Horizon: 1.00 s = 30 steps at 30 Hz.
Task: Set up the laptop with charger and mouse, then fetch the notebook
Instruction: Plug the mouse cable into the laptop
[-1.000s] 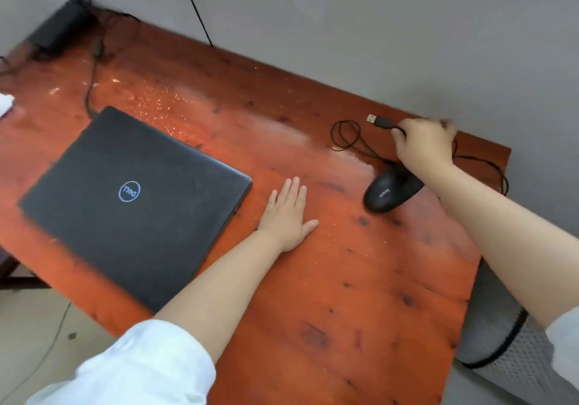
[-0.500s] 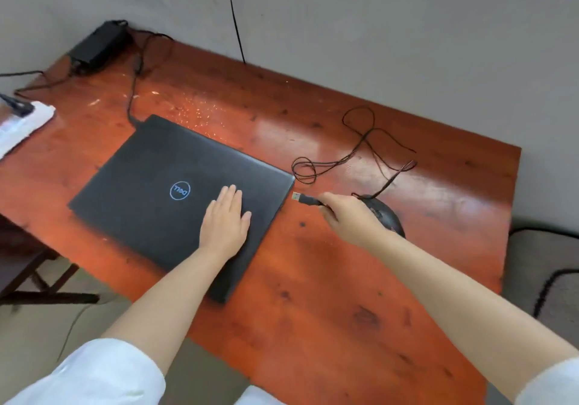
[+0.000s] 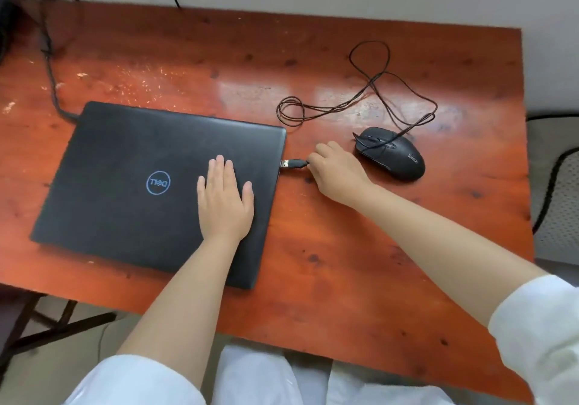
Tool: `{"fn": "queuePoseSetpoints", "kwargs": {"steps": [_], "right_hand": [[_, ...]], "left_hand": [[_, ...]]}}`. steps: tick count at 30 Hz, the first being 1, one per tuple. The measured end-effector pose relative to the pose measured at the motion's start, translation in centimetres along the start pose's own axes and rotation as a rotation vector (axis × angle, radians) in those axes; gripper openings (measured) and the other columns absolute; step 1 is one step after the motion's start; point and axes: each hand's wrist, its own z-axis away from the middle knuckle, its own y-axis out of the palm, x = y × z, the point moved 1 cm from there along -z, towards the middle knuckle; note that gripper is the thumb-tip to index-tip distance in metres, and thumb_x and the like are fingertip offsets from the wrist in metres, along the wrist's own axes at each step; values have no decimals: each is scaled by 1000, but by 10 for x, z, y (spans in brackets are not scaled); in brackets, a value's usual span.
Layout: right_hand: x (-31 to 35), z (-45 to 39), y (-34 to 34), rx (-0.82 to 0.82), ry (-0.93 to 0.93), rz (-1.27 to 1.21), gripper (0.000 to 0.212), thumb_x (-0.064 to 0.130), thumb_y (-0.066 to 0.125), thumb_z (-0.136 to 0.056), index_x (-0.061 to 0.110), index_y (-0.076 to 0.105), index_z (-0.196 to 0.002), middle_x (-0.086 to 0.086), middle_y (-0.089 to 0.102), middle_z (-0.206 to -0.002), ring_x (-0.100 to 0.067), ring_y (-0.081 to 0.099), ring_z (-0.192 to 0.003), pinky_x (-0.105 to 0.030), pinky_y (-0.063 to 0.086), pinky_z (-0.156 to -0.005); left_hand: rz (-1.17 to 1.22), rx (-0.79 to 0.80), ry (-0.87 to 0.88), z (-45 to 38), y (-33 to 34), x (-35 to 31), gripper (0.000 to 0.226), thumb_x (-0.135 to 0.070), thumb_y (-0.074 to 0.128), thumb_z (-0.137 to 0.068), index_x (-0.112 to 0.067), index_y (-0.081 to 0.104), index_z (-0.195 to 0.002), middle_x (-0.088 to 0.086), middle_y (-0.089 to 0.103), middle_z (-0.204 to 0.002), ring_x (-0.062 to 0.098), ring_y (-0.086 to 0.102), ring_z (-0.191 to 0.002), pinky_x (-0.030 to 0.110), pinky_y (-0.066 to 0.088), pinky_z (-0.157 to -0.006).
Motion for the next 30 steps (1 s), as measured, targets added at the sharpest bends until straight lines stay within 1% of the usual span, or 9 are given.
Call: {"fn": "queuePoseSetpoints", "kwargs": {"steps": [4,12,16,18,21,25,27,30], "right_hand": [[-1,0,0,-46,-10,-12,26,14,41,-95,-5,57,-103,-22,57,-104,-34,47,-103,-45,41,-70],[6,0,0,-155,-38,-74,21,5,50,-89,-12,62,-91,-29,62,-88,-40,55,-91,-46,45,-65],[13,0,-3,-154,-94,-58,16,2,61,-80,-13,63,-74,-29,62,-71,-42,60,-72,-45,51,-54],[13,-3,-6,-151,-110,-72,16,1,64,-78,-13,62,-69,-29,61,-66,-41,60,-67,-44,52,-50],[12,-7,-9,-183,-138,-77,16,-2,71,-72,-10,61,-63,-25,59,-58,-38,60,-58,-39,51,-44],[19,-3,-7,-194,-169,-65,22,-1,79,-65,-6,59,-55,-19,58,-51,-30,59,-50,-27,48,-40],[19,-6,-6,-214,-194,-43,23,-1,80,-63,-5,60,-54,-18,58,-51,-29,59,-48,-26,47,-40],[15,-9,-5,-244,-226,13,21,0,82,-62,-4,62,-55,-17,59,-51,-29,59,-47,-28,48,-40]], "left_hand": [[5,-11,3,-1,0,1,52,-23,38,-96,1,27,-140,16,24,-153,27,14,-144,42,10,-118],[13,-6,3,0,0,2,52,-24,38,-96,0,27,-141,15,24,-153,27,14,-144,42,10,-118],[28,-5,4,0,2,2,53,-24,38,-96,0,25,-141,15,22,-154,26,13,-144,39,9,-119],[39,-6,4,-1,2,2,53,-23,38,-96,0,25,-141,16,21,-154,26,12,-144,39,8,-119],[47,-11,9,-1,3,1,53,-22,40,-95,2,27,-140,17,23,-153,28,14,-144,41,10,-118],[44,-7,16,-1,3,0,52,-20,42,-94,4,29,-139,20,26,-152,31,17,-143,44,13,-118],[45,-4,8,0,2,0,52,-19,42,-94,5,29,-139,21,26,-151,32,18,-143,44,13,-117],[42,-1,6,-1,3,0,53,-20,40,-95,4,26,-140,19,24,-152,30,15,-143,41,11,-118]]}}
